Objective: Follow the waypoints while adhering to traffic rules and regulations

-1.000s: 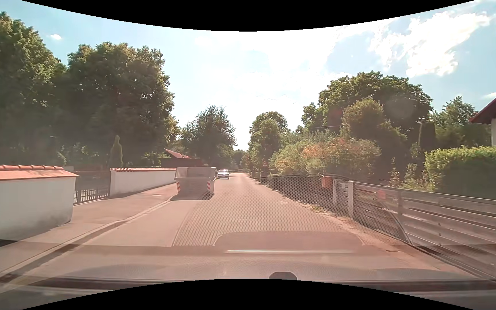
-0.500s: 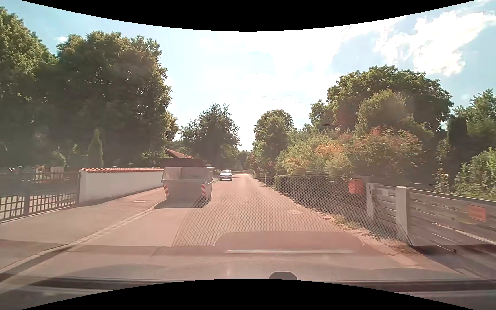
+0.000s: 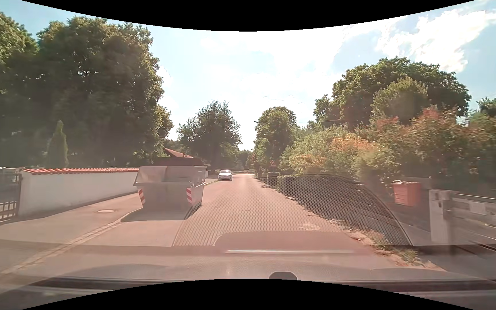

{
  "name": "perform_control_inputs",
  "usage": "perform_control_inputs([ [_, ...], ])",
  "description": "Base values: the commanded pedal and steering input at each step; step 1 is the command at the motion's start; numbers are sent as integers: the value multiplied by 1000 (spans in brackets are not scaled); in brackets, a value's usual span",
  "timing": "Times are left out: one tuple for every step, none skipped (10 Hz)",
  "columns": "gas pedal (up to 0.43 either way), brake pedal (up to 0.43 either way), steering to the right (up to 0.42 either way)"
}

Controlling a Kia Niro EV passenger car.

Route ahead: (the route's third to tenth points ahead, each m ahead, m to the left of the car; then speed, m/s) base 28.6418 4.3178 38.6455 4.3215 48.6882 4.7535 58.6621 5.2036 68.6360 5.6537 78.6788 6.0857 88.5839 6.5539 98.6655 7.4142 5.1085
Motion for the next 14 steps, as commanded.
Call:
perform_control_inputs([
  [110, 0, -6],
  [110, 0, -6],
  [110, 0, -7],
  [110, 0, -8],
  [110, 0, -11],
  [98, 0, -15],
  [98, 0, -18],
  [98, 0, -18],
  [98, 0, -20],
  [98, 0, -22],
  [98, 0, -23],
  [79, 0, -24],
  [79, 0, -24],
  [79, 0, -24],
])
